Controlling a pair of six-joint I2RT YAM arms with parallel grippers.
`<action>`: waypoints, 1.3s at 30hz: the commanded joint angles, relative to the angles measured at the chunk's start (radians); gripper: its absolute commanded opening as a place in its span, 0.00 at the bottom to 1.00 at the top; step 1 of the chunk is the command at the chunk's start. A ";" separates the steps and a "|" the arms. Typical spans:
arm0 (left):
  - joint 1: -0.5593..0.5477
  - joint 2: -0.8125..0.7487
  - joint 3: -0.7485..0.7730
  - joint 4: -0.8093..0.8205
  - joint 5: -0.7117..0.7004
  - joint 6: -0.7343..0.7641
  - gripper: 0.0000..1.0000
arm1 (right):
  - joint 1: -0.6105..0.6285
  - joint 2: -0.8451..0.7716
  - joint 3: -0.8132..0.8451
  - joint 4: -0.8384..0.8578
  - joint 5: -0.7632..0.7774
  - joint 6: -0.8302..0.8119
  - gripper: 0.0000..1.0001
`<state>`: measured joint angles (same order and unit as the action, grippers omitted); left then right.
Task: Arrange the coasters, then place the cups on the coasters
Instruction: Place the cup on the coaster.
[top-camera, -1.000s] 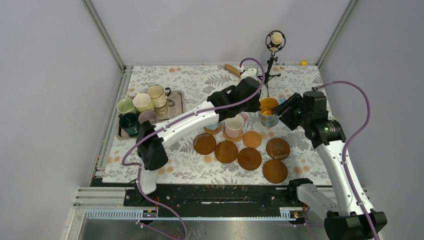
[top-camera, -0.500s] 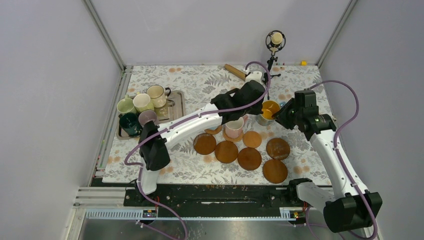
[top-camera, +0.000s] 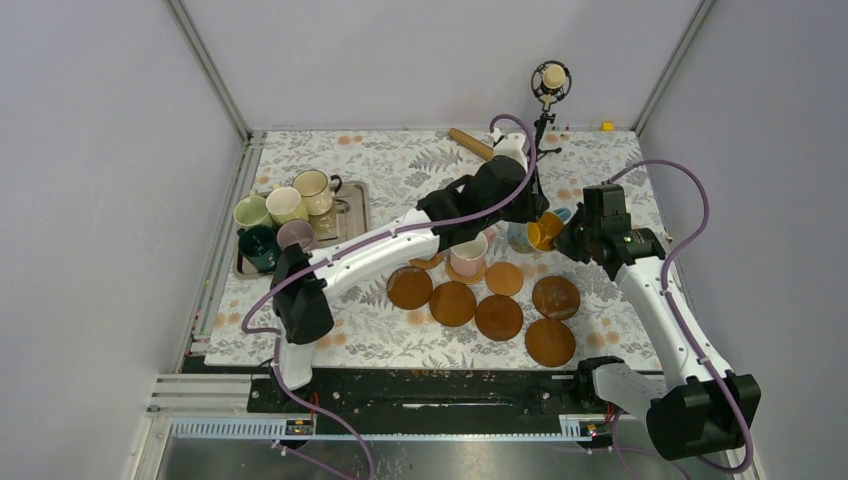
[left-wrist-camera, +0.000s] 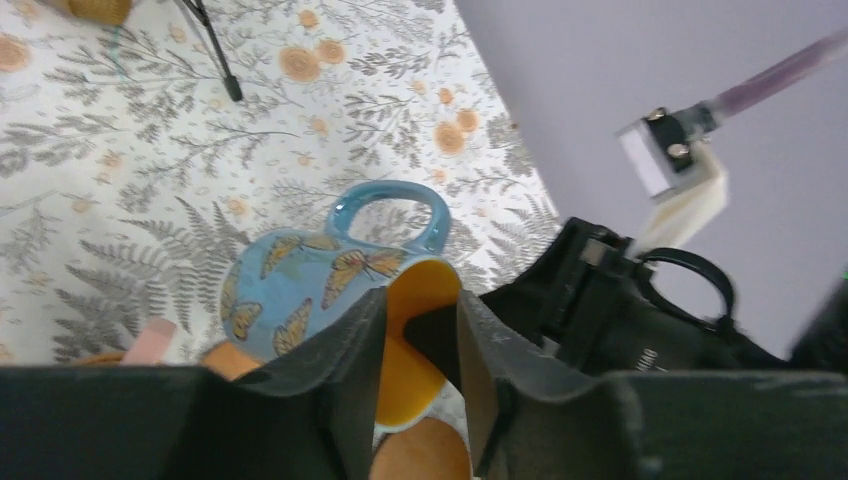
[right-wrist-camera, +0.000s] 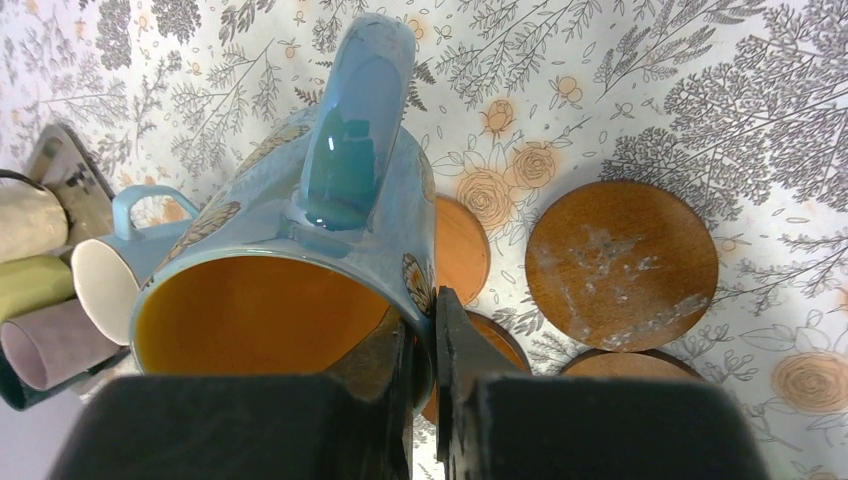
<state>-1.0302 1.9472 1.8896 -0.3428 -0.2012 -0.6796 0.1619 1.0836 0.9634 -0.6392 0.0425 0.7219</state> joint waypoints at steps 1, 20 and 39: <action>-0.004 -0.133 -0.052 0.095 0.021 -0.018 0.41 | 0.007 -0.048 0.052 0.085 -0.022 -0.087 0.00; 0.024 -0.760 -0.570 -0.160 -0.246 0.266 0.99 | 0.006 -0.118 0.088 -0.364 0.197 -0.166 0.00; 0.023 -1.159 -0.912 -0.346 -0.545 0.539 0.99 | -0.142 0.062 0.052 -0.344 0.083 -0.235 0.00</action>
<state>-1.0065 0.8059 0.9981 -0.7139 -0.6662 -0.1822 0.0570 1.1324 1.0115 -1.0298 0.1696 0.5102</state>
